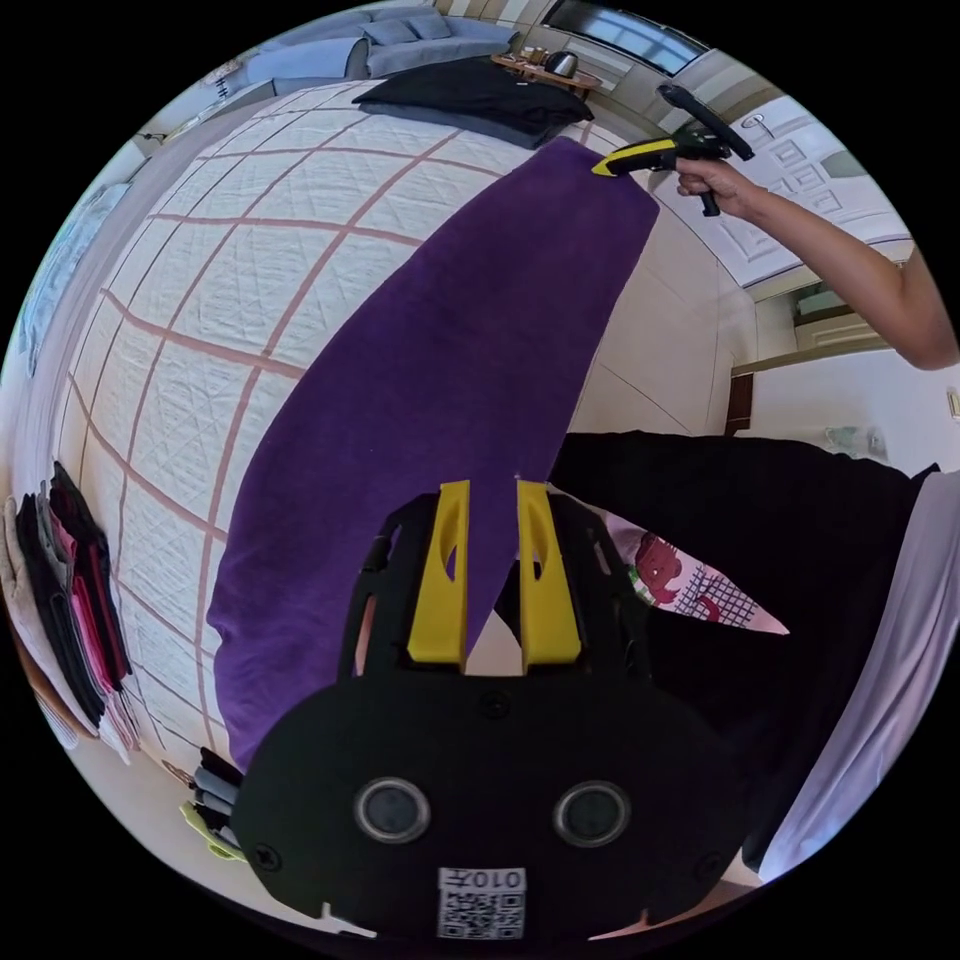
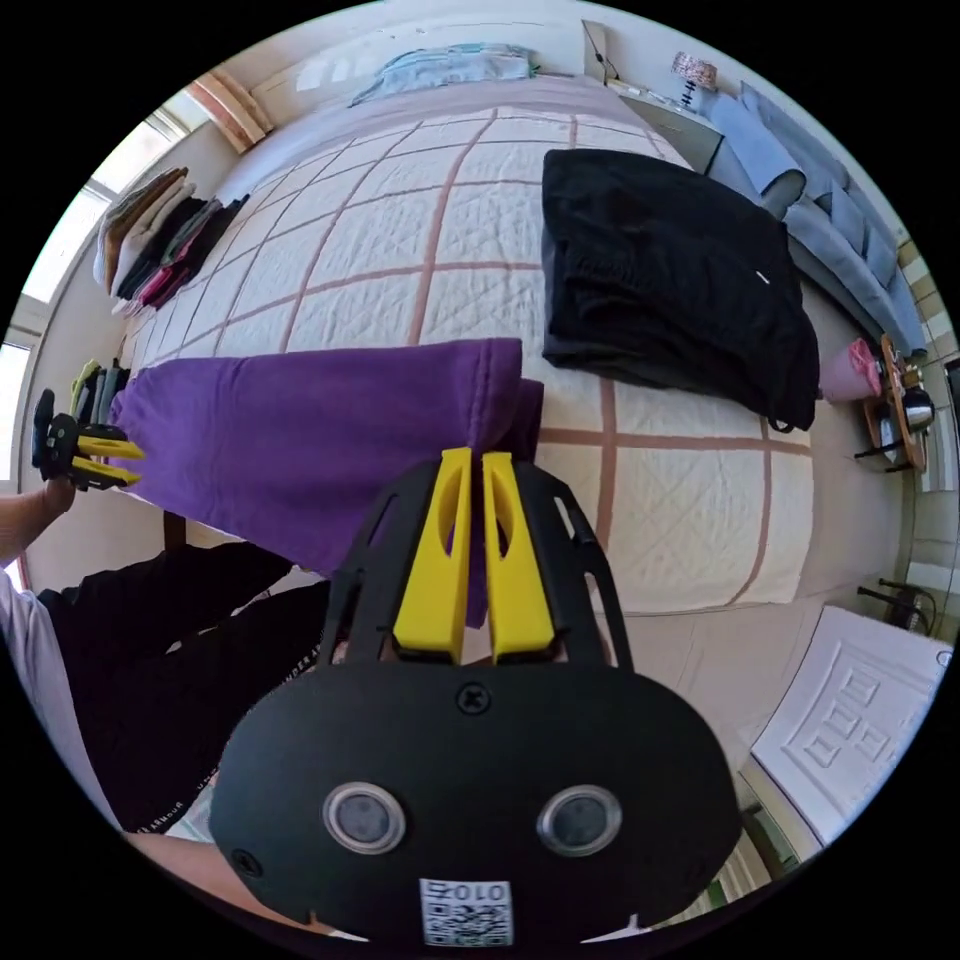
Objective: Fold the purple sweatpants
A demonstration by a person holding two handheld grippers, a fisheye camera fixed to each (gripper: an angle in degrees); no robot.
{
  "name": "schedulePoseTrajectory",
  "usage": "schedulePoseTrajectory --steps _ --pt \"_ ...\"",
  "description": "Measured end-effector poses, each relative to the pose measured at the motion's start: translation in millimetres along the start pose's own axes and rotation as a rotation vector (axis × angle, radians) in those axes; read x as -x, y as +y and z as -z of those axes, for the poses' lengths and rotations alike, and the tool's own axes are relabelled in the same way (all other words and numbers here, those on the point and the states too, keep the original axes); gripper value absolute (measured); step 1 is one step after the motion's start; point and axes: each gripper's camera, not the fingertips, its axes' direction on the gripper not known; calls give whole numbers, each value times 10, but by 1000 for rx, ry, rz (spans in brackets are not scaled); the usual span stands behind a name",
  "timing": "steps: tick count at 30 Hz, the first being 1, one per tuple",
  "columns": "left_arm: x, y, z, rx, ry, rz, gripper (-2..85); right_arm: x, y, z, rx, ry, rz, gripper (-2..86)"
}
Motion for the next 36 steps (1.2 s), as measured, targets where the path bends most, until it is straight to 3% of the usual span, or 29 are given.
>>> schedulePoseTrajectory --steps 4,10,14,21,23,26,28,31,36 --pt "118 82 -24 1 22 61 74 -161 -142 -493 154 -53 21 45" --pt "195 120 105 -12 4 74 84 -415 126 -230 -73 -126 -206 119" --pt "239 -102 274 -41 -93 -10 92 -536 415 -394 -30 -212 -285 138" --pt "570 -439 466 -114 -56 70 93 -293 169 -758 52 -166 -359 129" --pt "553 -407 485 -109 -46 86 92 -111 40 -765 89 -72 -367 101" --pt "499 -318 444 -63 -48 91 90 36 -81 -804 122 -123 -391 57" --pt "524 -219 363 -20 -14 120 90 61 -157 -792 135 -123 -349 50" --pt "585 -62 354 3 15 177 89 -125 -313 -552 75 -275 -301 41" --pt "679 207 596 -31 22 284 89 -159 -661 160 -11 -186 -91 36"
